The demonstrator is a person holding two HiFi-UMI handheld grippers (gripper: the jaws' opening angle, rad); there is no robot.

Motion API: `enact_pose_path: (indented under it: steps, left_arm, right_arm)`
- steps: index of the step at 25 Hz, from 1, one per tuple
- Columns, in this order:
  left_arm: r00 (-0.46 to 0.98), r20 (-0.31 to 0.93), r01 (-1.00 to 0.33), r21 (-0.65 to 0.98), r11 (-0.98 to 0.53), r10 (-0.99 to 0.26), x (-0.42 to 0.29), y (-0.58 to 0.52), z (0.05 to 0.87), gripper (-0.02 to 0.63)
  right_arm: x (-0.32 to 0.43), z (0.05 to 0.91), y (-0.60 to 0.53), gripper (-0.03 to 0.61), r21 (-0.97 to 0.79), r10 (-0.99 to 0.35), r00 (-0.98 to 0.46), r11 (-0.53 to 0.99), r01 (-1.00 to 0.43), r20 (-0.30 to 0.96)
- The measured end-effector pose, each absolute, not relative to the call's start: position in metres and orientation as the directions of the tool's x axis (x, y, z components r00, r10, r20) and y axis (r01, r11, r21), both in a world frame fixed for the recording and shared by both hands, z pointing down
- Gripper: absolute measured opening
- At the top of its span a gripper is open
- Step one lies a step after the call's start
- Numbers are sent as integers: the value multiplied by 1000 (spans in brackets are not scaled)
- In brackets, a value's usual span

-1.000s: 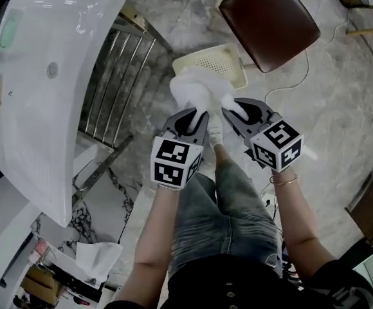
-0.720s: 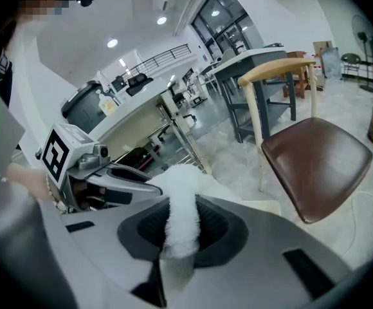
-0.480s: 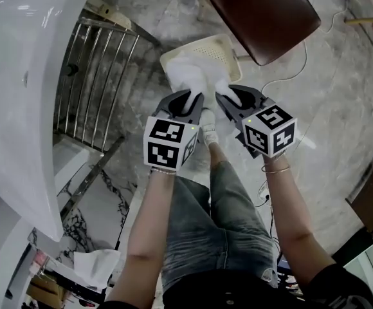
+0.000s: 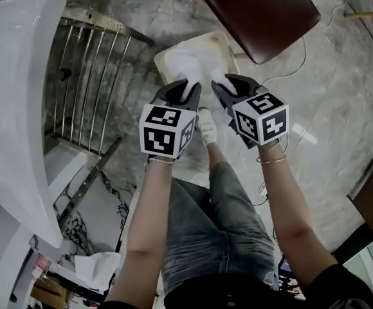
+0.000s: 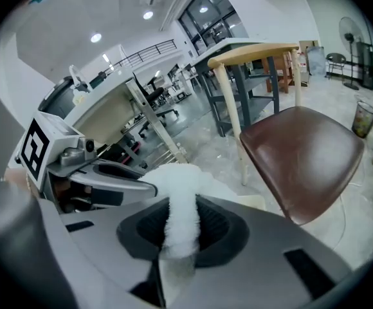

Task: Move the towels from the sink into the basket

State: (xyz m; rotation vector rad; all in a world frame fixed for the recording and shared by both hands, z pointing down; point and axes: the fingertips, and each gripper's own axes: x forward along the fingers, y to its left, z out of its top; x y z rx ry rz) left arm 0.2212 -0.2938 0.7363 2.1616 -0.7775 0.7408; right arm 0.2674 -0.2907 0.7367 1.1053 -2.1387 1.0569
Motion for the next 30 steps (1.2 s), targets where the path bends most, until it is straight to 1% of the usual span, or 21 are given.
enact_pose_path:
  steps: [4, 6, 8, 10, 21, 30]
  left_arm:
    - [649, 707, -715, 441, -543, -280, 228, -295, 742, 61]
    - [639, 714, -727, 439, -528, -286, 227, -296, 743, 76]
    - [634, 706, -738, 431, -519, -316, 224, -300, 739, 109]
    - [635, 696, -742, 429, -516, -335, 222, -303, 733, 123]
    - [633, 703, -746, 443, -497, -323, 216, -301, 725, 123]
    - [627, 689, -762, 446, -470, -363, 209, -298, 693, 121]
  right_arm:
    - [272, 746, -296, 92, -351, -446, -491, 361, -864, 748]
    - [275, 750, -296, 130, -334, -436, -476, 363, -870, 764]
    - [280, 752, -295, 207, -323, -437, -463, 359, -876, 771]
    - [286, 751, -295, 210, -316, -447, -453, 349, -882, 771]
    - [284, 740, -291, 215, -327, -426, -471, 369, -870, 772]
    - [281, 701, -289, 215, -360, -415, -516, 399, -843, 749]
